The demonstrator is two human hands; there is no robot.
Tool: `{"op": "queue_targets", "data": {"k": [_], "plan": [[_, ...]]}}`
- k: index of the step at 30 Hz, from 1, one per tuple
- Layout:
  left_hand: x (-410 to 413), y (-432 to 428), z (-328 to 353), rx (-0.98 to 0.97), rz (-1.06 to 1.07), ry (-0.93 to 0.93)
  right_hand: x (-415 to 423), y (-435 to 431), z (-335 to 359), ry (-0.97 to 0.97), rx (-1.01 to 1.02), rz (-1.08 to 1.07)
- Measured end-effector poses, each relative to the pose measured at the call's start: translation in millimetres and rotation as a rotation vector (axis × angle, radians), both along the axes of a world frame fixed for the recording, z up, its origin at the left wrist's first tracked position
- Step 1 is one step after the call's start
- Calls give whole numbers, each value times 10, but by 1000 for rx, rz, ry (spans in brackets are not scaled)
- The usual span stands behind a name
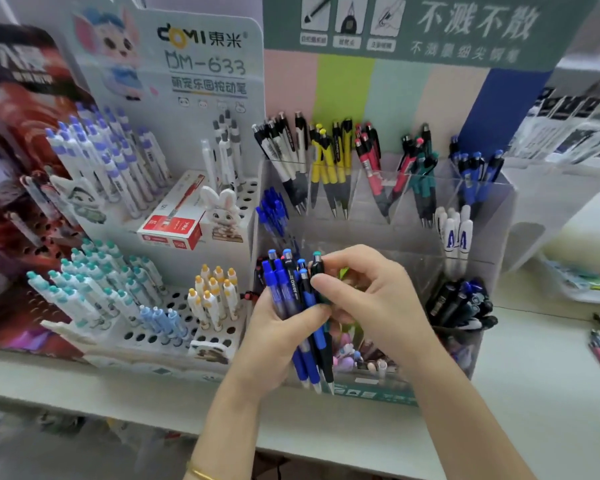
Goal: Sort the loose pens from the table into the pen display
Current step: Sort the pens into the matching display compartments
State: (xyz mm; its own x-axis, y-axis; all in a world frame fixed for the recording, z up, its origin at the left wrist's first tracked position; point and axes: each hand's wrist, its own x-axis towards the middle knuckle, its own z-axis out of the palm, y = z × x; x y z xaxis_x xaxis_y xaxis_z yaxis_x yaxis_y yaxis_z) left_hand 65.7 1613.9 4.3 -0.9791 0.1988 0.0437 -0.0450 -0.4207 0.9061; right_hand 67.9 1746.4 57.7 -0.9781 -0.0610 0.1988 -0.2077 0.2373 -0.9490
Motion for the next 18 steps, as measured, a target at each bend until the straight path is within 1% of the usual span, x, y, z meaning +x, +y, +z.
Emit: {"op": "queue_targets", "data": {"k": [1, 4, 6, 8, 9, 11, 13, 16, 18], "plan": [[-24, 50, 23, -5, -6, -11, -17, 42, 6, 10, 5, -37], [-125, 211, 135, -7, -39, 7, -73, 268, 70, 12, -154, -158], [-218, 330, 212, -15, -57, 32, -133, 478, 170, 133, -201, -360], [-313, 457, 283, -34, -79, 47, -209, 674, 316, 299, -276, -538], [-355, 525, 319, -55, -93, 65, -255, 760, 384, 392, -272, -613], [-409, 660, 406, -72, -124, 94, -341, 877, 514, 565, -152, -709], [-441, 779, 481, -20, -165, 77, -441, 913, 601, 664, -8, -703], [-495, 891, 519, 50, -205, 83, -621, 921, 623, 737, 178, -688], [-529, 917, 527, 59, -211, 106, -748, 922, 609, 744, 313, -679]]}}
